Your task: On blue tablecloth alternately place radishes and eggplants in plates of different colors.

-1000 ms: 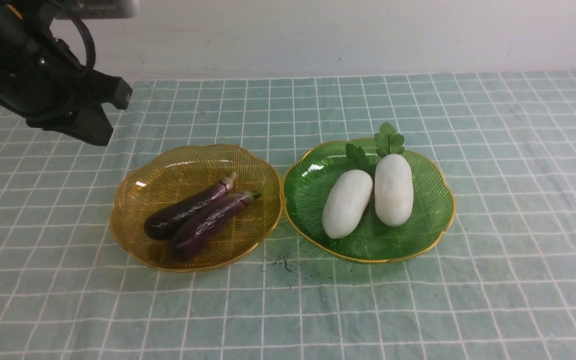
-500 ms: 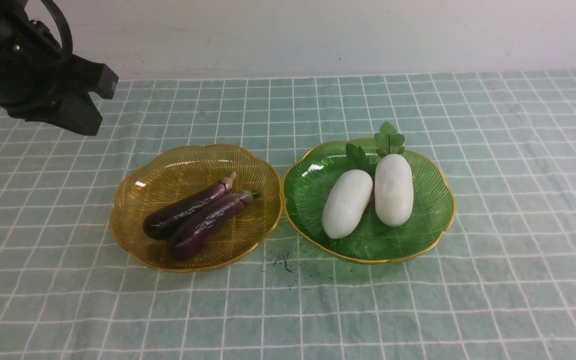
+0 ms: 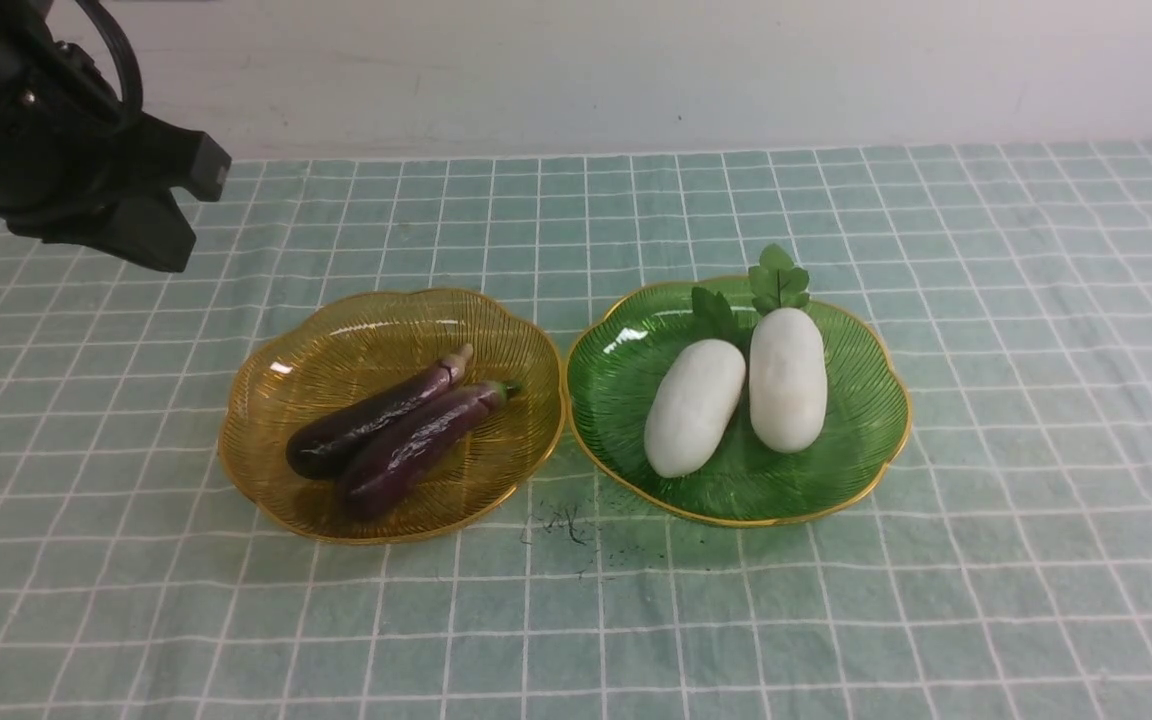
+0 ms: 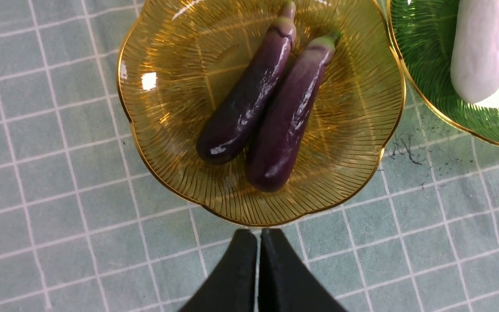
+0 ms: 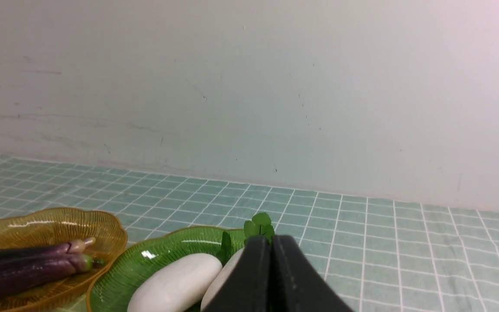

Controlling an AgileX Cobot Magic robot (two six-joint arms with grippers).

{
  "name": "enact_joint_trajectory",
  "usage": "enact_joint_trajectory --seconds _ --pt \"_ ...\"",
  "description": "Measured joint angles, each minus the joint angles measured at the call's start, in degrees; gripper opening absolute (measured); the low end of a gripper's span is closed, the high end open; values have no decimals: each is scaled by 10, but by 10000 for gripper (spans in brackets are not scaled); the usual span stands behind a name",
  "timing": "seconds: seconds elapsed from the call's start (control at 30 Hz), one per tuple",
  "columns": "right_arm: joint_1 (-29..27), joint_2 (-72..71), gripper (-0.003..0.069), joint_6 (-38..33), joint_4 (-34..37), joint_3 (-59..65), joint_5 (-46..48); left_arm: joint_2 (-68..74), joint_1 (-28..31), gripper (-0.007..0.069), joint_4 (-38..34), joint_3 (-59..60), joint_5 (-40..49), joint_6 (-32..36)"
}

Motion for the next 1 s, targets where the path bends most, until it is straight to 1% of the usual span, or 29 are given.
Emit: enact_joint_trajectory --seconds 0.23,0.37,0.47,0.5,0.57,0.8,1.0 --pt "0 -11 -15 0 0 14 17 0 0 -8 1 0 0 0" --pt "0 -38 -15 0 0 30 55 0 0 -8 1 0 0 0" --pt "-6 -68 -15 0 -1 58 109 0 0 -8 2 0 0 0" --pt "-7 -70 -15 0 -1 60 109 0 0 -8 2 0 0 0" --pt "-35 -88 -15 0 -15 86 141 0 0 -8 2 0 0 0" --pt "-101 -138 -15 0 -67 132 164 -15 0 -8 2 0 0 0" --pt "-113 -157 -15 0 -69 132 177 -57 0 -8 2 0 0 0"
